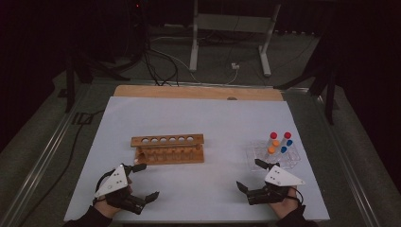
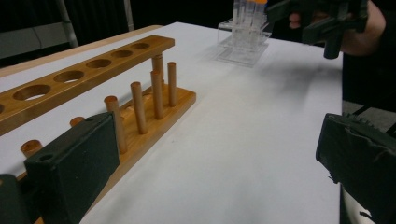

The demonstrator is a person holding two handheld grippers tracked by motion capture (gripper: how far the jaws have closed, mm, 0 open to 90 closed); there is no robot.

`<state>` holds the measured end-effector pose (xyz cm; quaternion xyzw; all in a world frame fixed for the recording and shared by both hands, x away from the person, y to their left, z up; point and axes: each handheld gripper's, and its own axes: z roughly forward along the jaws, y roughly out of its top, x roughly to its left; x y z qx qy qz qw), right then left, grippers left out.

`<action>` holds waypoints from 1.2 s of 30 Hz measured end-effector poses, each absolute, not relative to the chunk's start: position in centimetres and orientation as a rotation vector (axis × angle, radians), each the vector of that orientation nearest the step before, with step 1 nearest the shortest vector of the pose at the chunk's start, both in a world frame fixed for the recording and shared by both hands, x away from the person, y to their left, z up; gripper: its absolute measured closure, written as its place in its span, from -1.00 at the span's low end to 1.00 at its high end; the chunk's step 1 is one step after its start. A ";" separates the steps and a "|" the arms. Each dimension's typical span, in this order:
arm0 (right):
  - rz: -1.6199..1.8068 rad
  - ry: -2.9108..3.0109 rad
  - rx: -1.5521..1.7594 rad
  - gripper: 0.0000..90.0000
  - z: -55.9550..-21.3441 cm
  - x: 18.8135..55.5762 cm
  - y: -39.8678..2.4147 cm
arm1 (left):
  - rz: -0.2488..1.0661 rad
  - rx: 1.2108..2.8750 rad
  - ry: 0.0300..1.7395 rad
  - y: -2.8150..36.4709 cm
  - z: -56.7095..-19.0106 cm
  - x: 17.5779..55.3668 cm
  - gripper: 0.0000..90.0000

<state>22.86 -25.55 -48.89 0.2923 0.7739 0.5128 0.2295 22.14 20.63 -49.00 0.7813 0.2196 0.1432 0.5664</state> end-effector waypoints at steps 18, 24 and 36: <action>1.417 2.234 0.719 -1.00 -48.7 22.9 -25.1 | 0.310 1.797 0.505 20.9 -48.8 22.1 -0.99; 1.434 2.295 0.704 -1.00 -48.6 23.2 -24.6 | 0.310 1.802 0.499 20.8 -48.8 22.0 -0.99; 1.495 2.282 0.704 -1.00 -45.8 22.9 -23.7 | 0.308 1.798 0.503 20.8 -48.8 22.0 -0.99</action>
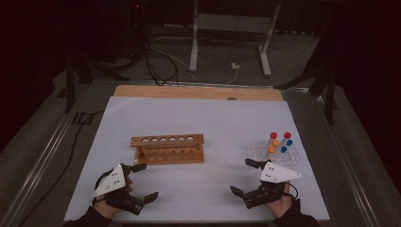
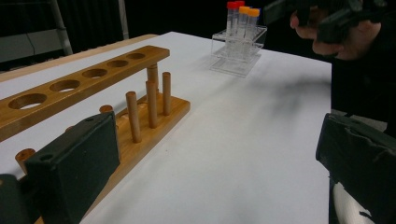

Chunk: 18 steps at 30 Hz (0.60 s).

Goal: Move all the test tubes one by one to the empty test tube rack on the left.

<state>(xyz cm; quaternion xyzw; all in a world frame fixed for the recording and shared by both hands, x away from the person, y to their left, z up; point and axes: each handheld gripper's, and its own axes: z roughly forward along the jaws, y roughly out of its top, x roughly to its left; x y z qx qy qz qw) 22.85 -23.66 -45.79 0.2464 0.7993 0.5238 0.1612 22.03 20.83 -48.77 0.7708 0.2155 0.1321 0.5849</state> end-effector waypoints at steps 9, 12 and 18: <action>1.482 2.143 0.755 -1.00 -43.7 23.8 -25.5 | 0.308 1.797 0.503 20.9 -48.8 22.0 -0.99; 1.470 2.084 0.782 -1.00 -43.1 24.0 -26.4 | 0.307 1.797 0.501 20.8 -48.8 22.0 -0.99; 1.428 1.984 0.866 -1.00 -42.2 24.4 -28.5 | 0.307 1.795 0.503 20.9 -48.8 22.1 -0.99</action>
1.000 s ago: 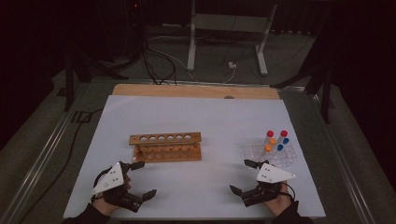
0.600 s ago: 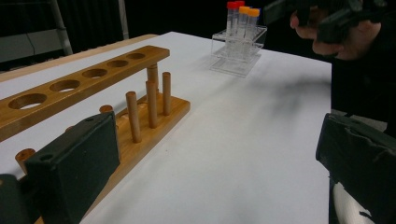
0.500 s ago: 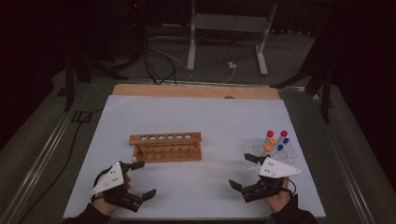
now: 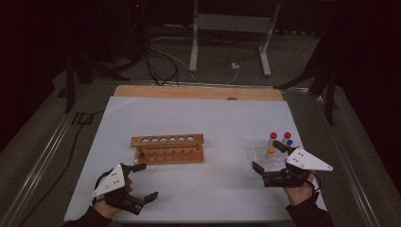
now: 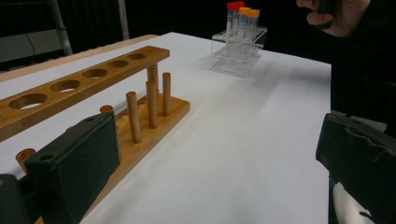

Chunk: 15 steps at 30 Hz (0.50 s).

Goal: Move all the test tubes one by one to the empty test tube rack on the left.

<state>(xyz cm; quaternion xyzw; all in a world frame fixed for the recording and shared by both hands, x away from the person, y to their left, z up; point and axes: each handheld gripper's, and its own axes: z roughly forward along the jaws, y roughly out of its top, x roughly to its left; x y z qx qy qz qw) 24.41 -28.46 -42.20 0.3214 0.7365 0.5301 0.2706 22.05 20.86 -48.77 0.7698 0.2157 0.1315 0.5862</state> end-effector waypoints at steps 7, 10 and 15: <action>1.375 1.886 0.974 -1.00 -42.1 24.7 -30.4 | 0.307 1.795 0.504 20.9 -48.8 22.0 -0.99; 1.335 1.849 1.022 -1.00 -42.2 24.8 -31.2 | 0.307 1.794 0.504 20.9 -48.8 22.0 -0.99; 1.287 1.793 1.085 -1.00 -42.6 24.8 -32.6 | 0.305 1.791 0.503 20.9 -48.8 22.0 -0.99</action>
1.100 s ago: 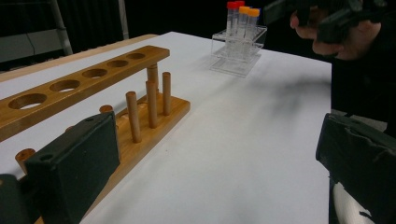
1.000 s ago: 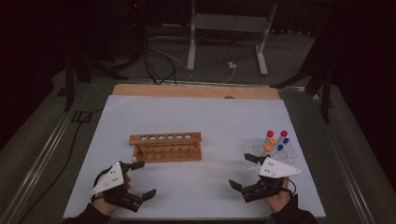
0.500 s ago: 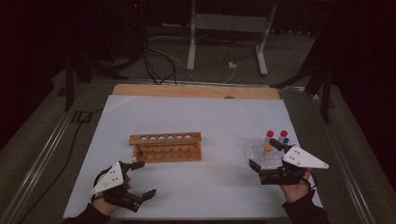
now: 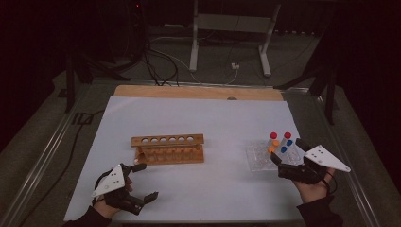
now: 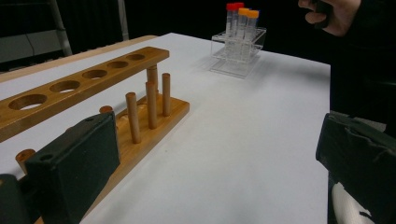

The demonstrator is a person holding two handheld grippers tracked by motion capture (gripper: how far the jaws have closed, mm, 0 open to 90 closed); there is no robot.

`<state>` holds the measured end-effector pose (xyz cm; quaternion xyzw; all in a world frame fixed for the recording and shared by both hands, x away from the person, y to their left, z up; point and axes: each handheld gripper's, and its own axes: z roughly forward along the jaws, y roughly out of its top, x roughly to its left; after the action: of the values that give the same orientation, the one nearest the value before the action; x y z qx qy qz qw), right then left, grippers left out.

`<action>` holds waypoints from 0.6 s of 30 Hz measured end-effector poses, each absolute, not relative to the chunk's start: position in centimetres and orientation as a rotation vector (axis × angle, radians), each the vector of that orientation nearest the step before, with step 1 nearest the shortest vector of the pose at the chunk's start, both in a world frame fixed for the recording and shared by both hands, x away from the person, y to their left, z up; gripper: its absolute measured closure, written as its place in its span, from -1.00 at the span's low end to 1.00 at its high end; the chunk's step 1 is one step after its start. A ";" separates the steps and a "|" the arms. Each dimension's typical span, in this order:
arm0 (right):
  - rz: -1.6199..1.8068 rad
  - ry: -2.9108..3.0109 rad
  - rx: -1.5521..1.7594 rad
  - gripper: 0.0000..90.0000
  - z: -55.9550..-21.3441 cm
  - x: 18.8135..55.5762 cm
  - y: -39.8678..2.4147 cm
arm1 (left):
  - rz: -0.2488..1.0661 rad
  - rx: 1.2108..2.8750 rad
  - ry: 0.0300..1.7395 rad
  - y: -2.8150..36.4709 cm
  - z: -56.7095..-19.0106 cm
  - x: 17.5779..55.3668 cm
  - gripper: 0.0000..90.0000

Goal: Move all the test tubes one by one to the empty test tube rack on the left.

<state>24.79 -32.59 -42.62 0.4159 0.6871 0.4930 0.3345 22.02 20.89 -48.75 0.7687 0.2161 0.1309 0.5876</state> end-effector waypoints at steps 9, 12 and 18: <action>1.218 1.738 1.155 -0.86 -43.9 24.6 -34.1 | 0.303 1.788 0.503 20.9 -48.7 22.0 -0.99; 1.198 1.748 1.185 -0.83 -44.3 24.6 -34.3 | 0.301 1.788 0.503 20.9 -48.7 22.0 -0.99; 1.177 1.772 1.221 -0.64 -45.0 24.7 -34.5 | 0.301 1.787 0.503 20.9 -48.7 22.0 -0.99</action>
<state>24.72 -34.52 -45.04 0.4687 0.6799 0.4517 0.3376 22.01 20.93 -48.70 0.7674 0.2159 0.1291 0.5897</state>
